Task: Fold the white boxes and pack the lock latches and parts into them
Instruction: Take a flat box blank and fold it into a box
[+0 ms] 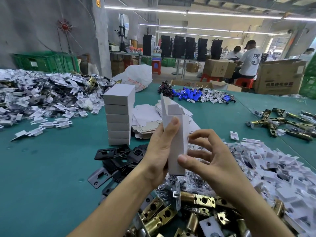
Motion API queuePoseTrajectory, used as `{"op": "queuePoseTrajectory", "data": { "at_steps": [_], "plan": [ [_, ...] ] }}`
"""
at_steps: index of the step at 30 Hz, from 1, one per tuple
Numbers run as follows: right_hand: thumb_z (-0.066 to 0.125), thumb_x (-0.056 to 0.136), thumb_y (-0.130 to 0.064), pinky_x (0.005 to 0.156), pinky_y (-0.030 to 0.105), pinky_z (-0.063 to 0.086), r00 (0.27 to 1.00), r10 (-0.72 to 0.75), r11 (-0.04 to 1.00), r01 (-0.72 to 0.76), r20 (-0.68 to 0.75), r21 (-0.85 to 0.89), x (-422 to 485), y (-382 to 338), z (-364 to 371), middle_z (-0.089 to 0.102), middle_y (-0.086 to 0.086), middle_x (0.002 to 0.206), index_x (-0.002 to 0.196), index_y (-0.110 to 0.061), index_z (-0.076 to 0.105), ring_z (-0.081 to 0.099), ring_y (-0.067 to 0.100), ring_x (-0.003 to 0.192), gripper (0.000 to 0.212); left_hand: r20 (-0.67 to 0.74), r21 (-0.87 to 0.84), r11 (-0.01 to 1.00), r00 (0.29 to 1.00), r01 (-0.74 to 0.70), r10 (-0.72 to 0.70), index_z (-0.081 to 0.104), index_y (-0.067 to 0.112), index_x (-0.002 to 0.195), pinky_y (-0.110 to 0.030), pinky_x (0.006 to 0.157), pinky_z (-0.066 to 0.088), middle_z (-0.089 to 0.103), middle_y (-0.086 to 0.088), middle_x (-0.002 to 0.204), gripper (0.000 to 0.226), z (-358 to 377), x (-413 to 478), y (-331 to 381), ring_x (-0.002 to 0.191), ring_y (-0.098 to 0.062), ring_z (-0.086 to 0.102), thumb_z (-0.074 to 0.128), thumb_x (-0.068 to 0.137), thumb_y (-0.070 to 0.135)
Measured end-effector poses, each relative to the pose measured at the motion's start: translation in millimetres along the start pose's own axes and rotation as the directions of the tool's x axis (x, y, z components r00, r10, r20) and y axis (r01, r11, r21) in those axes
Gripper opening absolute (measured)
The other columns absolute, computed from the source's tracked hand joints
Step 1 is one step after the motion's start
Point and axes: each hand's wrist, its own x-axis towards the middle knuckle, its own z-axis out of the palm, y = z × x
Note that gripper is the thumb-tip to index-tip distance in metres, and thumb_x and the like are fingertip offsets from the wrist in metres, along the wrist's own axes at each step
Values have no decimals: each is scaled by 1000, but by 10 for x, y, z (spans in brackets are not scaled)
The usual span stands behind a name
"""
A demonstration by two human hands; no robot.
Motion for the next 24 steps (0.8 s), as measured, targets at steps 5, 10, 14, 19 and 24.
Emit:
{"op": "queuePoseTrajectory", "data": {
  "at_steps": [5,10,14,19,24],
  "plan": [
    [90,67,-34,76,39,60,1000,-17,997,18,7,-74,13,30,-2,72,-9,108,108,-32,49,71,16,89,58,116,63,996,991,66,-73,57,13,133,-42,83,59,65,-26,124,69,6,-40,-16,99,-31,70,71,78,53],
    [85,59,-45,65,13,46,988,-138,968,120,-72,-220,22,71,19,68,-10,101,109,-37,47,66,9,88,64,72,218,975,997,-46,31,73,18,106,-42,74,55,73,-17,109,33,21,-29,-96,106,-38,69,78,73,23],
    [87,56,-49,66,17,53,980,-157,970,130,-122,-206,33,69,-3,65,-18,105,111,-43,44,66,7,91,70,-25,202,979,1000,5,0,70,14,113,-33,59,57,75,-15,104,46,15,-16,-109,93,-34,73,77,69,27],
    [78,62,-47,70,23,58,988,-20,998,12,-152,-55,50,50,-150,70,-14,102,117,-39,58,70,10,91,59,30,185,983,999,11,-17,79,29,91,-31,60,59,77,-4,90,14,-37,-20,-50,78,-17,75,78,77,25],
    [71,72,-39,69,26,59,999,23,1000,-23,-39,-6,40,37,-178,75,-7,99,105,-39,70,73,14,90,33,34,193,981,999,-6,0,79,33,88,-37,62,60,77,-6,91,10,-42,-13,-43,80,-20,75,78,79,29]
  ]
}}
